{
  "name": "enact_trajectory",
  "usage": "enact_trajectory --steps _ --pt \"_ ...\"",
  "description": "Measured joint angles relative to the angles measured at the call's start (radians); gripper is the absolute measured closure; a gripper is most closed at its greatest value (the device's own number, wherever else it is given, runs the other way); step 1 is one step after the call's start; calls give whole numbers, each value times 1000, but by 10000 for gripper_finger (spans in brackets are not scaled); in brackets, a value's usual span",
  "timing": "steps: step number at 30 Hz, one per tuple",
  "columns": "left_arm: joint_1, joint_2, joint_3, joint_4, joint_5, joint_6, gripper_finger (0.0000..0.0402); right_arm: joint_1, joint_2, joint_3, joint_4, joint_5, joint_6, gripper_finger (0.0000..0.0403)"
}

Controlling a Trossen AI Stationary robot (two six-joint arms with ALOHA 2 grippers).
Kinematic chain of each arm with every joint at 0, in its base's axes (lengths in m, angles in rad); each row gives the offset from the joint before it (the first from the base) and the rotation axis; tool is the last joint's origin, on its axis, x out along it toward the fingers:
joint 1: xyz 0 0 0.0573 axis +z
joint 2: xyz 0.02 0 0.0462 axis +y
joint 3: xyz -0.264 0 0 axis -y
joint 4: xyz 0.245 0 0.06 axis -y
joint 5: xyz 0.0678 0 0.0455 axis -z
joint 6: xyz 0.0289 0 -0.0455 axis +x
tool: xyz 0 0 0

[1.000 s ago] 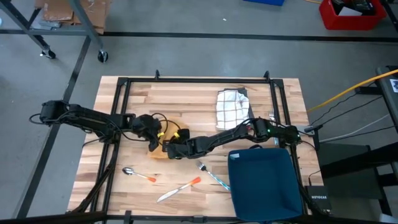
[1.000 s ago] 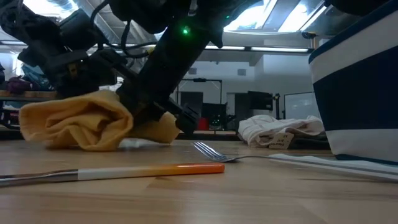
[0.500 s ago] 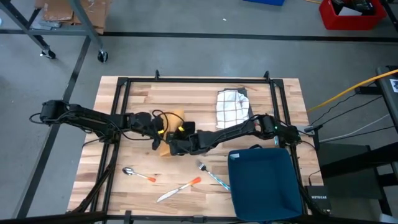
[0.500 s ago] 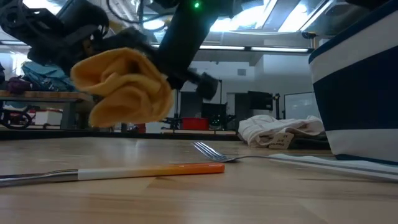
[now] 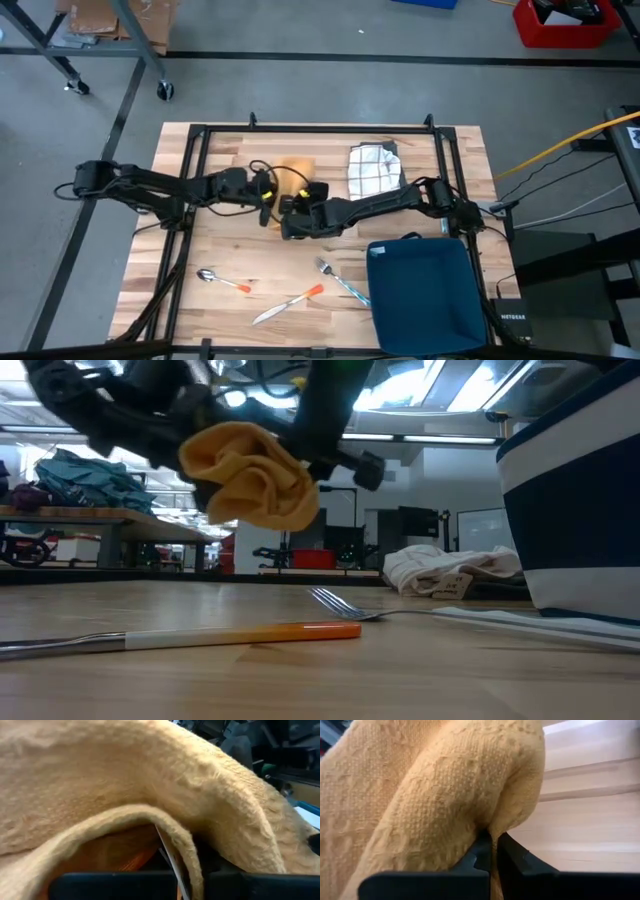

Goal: Fold towel
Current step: Stack the orange towel on top of the white towel

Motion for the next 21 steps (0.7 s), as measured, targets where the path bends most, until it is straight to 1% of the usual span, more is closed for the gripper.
enact_trajectory --steps 3,10,15,17,19,21 --pt "6 92 69 15 14 29 401 1 -27 -1 -111 -5 45 388" --pt "18 297 272 37 48 71 401 3 -93 -1 -493 -24 218 388" --pt "39 430 421 30 130 79 402 3 -126 0 -741 -50 294 388" --pt "47 473 466 31 166 87 401 2 -152 -28 -743 -72 297 388" --pt "59 497 488 21 202 100 401 -3 -198 -107 -742 -86 284 388" --pt "60 525 520 24 204 99 401 -9 -239 -171 -715 -78 297 388"
